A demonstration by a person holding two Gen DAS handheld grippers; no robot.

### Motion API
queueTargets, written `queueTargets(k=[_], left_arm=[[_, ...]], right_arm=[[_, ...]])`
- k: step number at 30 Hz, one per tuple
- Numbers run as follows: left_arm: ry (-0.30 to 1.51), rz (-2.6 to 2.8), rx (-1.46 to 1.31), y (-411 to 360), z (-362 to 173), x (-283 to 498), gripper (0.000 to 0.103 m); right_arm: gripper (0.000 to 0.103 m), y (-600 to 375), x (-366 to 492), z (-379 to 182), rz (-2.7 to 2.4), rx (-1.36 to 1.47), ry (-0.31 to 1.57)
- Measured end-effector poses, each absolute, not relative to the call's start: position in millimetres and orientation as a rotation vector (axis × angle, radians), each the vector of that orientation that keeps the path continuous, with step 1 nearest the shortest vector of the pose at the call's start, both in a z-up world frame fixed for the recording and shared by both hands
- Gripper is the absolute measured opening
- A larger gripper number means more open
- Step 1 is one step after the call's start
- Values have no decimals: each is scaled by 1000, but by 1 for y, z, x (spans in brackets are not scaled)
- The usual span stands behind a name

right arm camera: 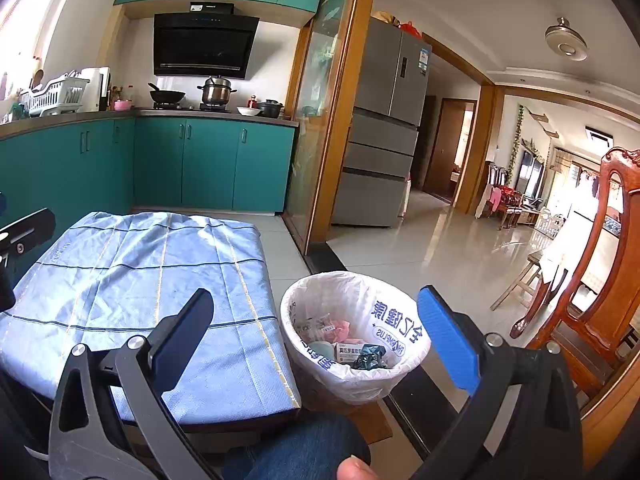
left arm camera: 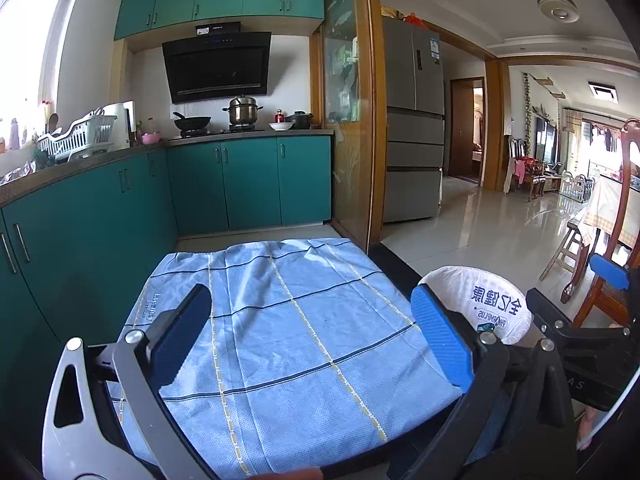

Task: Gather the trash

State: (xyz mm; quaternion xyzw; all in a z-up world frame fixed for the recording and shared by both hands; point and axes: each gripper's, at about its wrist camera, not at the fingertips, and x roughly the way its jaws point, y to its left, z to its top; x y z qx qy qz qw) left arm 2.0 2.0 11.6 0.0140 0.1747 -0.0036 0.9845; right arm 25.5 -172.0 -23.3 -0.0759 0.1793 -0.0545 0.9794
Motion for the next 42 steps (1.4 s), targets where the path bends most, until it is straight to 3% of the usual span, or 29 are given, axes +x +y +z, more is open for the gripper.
queueTargets(k=[42], left_arm=[[371, -12, 43, -5, 4, 5, 100]], right_arm=[[99, -185, 17, -23, -136, -116, 362]])
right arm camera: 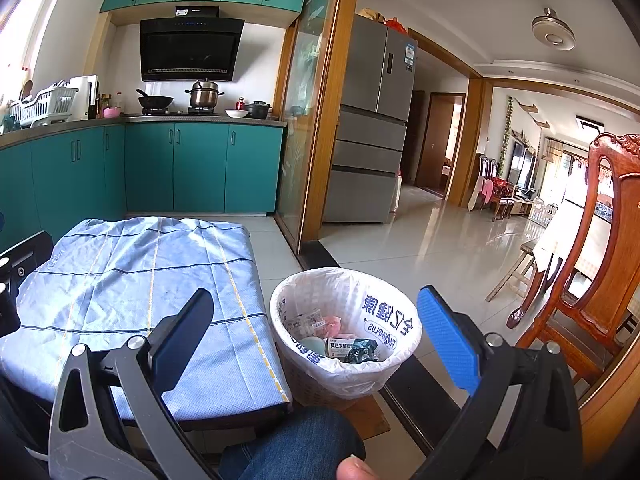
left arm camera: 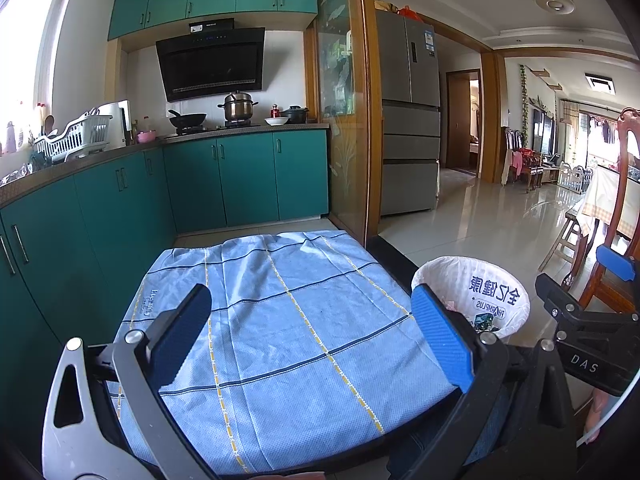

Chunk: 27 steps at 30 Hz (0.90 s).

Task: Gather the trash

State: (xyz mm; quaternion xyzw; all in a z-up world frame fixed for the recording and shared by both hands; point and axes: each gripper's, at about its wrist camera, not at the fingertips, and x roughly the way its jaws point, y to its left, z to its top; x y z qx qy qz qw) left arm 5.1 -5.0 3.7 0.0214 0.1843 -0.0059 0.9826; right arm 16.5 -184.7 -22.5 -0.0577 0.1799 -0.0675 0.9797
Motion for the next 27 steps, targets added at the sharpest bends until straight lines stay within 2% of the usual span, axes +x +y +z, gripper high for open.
queueTargets(k=[27], left_arm=[[388, 5, 52, -5, 0, 5, 100]], right_arm=[[99, -178, 18, -31, -114, -111, 359]])
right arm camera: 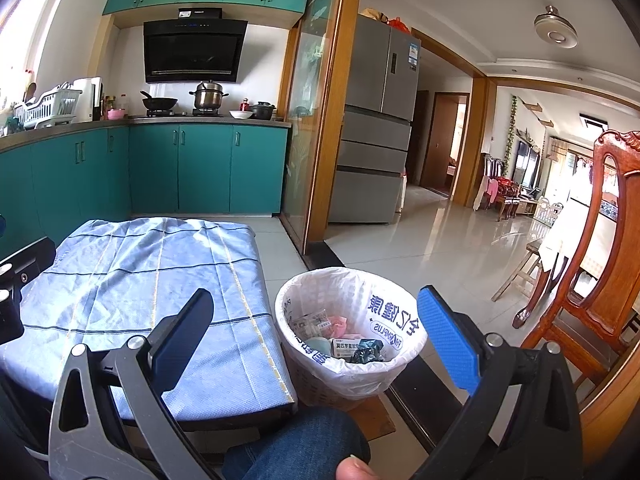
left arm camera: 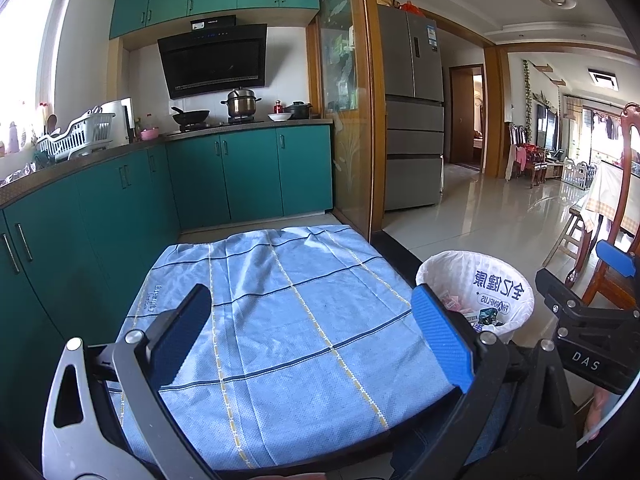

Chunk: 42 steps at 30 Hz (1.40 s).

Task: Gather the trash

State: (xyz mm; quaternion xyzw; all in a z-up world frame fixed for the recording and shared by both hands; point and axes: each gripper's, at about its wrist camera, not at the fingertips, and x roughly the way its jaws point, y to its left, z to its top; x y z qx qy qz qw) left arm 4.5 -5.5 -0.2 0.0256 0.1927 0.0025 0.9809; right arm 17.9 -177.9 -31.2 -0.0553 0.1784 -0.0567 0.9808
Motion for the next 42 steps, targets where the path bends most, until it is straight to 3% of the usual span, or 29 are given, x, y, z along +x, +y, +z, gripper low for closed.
queueTargets(k=[42], left_arm=[[403, -13, 46, -4, -2, 6, 100]], right_arm=[[99, -168, 22, -30, -104, -132, 373]])
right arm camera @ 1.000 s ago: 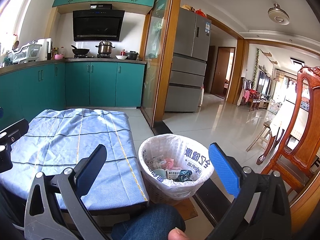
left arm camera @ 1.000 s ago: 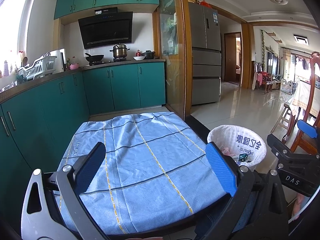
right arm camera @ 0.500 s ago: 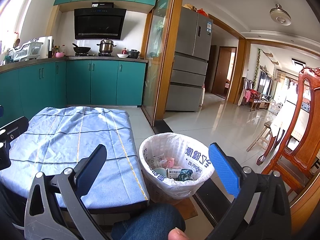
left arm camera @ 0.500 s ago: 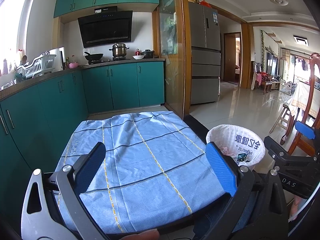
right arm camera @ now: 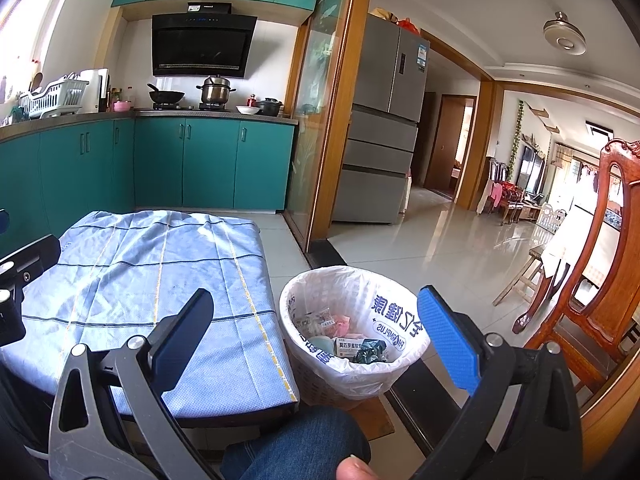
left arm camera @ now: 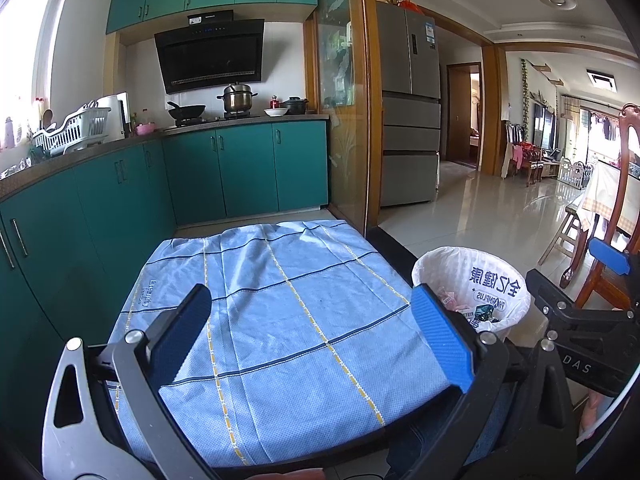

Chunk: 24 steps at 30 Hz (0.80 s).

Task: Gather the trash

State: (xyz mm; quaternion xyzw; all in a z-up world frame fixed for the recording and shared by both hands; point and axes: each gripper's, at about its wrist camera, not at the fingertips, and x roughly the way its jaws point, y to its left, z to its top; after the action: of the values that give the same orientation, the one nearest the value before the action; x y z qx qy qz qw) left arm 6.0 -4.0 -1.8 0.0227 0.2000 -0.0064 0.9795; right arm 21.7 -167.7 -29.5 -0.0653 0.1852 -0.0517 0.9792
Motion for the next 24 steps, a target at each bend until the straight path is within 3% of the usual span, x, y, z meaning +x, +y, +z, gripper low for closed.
queueTargets(k=[24], left_arm=[[432, -30, 43, -1, -12, 14, 100]], right_arm=[[99, -167, 29, -35, -93, -144, 383]])
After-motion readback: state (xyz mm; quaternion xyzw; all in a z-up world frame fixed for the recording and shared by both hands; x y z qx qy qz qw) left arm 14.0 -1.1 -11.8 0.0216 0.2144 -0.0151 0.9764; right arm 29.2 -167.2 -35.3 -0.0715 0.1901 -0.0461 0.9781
